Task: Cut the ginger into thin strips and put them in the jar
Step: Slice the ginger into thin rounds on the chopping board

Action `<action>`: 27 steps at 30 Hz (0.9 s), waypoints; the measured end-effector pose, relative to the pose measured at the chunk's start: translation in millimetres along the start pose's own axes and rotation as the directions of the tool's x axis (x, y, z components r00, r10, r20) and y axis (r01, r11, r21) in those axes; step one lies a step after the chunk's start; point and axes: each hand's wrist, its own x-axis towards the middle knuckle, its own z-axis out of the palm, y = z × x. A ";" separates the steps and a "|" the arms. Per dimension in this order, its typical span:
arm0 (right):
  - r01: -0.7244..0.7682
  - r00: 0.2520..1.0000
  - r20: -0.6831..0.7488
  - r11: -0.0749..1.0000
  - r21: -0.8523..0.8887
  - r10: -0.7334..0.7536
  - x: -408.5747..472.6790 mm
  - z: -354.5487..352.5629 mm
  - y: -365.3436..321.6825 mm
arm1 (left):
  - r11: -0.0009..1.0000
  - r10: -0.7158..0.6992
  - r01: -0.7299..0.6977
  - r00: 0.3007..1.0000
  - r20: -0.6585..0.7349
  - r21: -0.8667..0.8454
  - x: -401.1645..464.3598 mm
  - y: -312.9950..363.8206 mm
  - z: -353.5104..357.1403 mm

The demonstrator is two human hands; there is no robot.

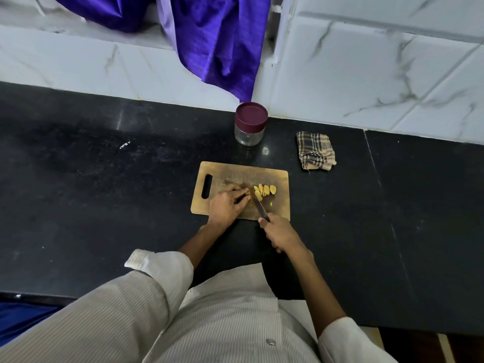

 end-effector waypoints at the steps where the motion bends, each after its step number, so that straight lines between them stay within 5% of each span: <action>1: -0.001 1.000 0.011 1.000 -0.010 0.001 0.2 0.5 0.5 | 1.000 0.000 0.000 1.000 0.007 0.003 0.1 -0.5 0.0; 27: 0.035 0.999 -0.034 0.999 -0.019 -0.036 11.3 -4.0 9.0 | 0.997 -0.015 0.008 0.997 0.079 0.077 1.2 2.7 -2.8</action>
